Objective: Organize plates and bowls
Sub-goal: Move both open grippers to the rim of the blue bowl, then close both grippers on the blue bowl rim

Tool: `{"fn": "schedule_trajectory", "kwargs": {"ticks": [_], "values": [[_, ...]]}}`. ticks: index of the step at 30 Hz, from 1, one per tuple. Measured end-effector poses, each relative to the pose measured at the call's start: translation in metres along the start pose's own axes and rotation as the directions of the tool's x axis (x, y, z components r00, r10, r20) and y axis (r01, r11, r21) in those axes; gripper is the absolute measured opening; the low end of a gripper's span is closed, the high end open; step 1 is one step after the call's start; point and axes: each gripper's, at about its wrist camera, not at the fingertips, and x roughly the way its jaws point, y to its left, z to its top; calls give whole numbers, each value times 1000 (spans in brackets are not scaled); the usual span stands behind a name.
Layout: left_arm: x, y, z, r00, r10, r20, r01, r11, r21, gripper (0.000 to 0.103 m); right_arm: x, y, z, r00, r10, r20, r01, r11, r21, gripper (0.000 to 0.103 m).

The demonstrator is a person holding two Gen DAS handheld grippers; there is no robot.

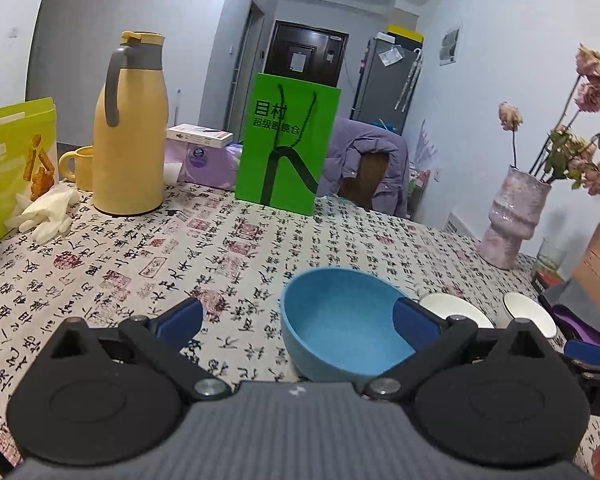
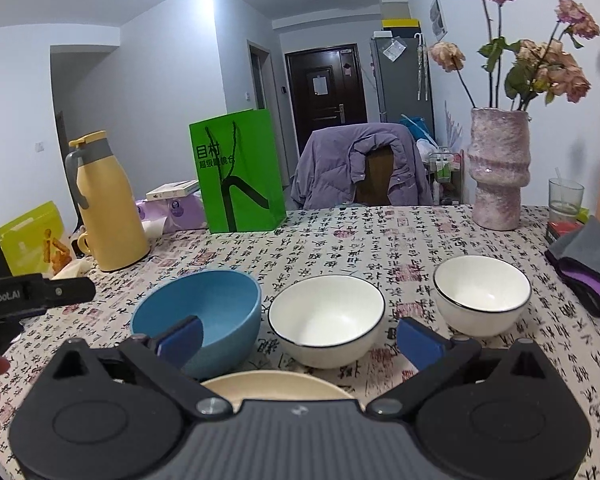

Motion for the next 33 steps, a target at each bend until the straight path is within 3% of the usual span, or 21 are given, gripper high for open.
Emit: {"fn": "schedule_trajectory", "kwargs": {"ticks": [21,33], "values": [[71,36,32,998,29,-54,-35,993,-117,103,74,26,22,994,-27,-110,16,995,-95,101],[102,51,19,997,-7,-71,-3,990,-139,103,103,40,27,988,-36,-149,15,990,-142,95]]}}
